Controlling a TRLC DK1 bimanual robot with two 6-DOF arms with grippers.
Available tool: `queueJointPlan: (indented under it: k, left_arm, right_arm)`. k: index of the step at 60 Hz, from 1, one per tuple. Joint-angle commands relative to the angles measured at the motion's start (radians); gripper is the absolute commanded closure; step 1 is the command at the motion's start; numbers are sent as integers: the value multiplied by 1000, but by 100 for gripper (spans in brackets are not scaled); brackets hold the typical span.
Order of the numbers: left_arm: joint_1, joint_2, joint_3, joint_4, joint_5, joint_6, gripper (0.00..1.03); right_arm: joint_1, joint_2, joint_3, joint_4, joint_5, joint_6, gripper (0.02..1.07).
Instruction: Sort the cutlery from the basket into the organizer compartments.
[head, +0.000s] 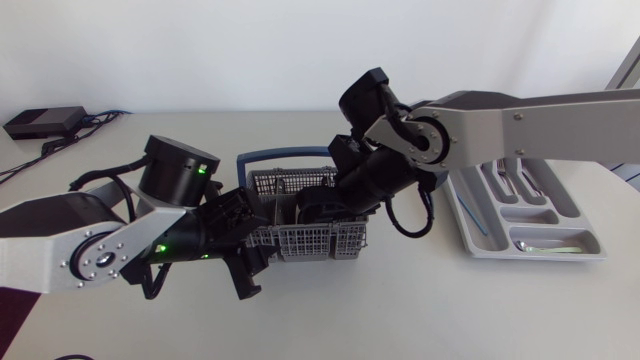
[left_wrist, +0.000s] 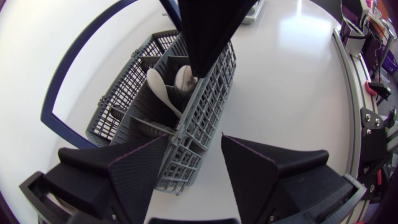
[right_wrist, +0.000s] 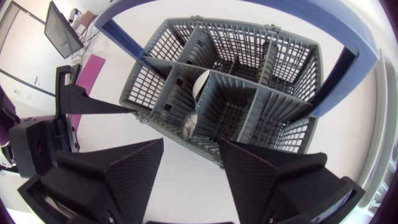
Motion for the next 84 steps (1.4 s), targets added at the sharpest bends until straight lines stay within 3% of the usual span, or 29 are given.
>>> queueJointPlan:
  k: [1, 7, 13, 34, 49, 60, 75, 84]
  left_arm:
    - [-13, 22, -5, 24, -5, 4, 42]
    - [-15, 28, -5, 38, -6, 1, 42]
    - [-19, 34, -10, 55, -6, -1, 42]
    - [-27, 54, -10, 84, -14, -2, 42]
    - [-24, 53, -11, 84, -14, -1, 42]
    - [-24, 47, -17, 84, -14, 4, 42]
    - [-19, 40, -20, 82, -14, 6, 42]
    - [-19, 37, -23, 82, -14, 6, 42]
  right_arm:
    - [7, 25, 30, 8, 2, 46, 48]
    - [8, 39, 41, 8, -1, 58, 48]
    - [7, 53, 47, 8, -15, 64, 57]
    - [-15, 93, 68, 14, -80, 80, 70]
    - [-15, 107, 88, 25, -80, 84, 79]
    - [-13, 134, 110, 28, -78, 94, 80]
    - [-15, 150, 110, 45, -70, 100, 97]
    - [-18, 139, 104, 40, -77, 100, 100]
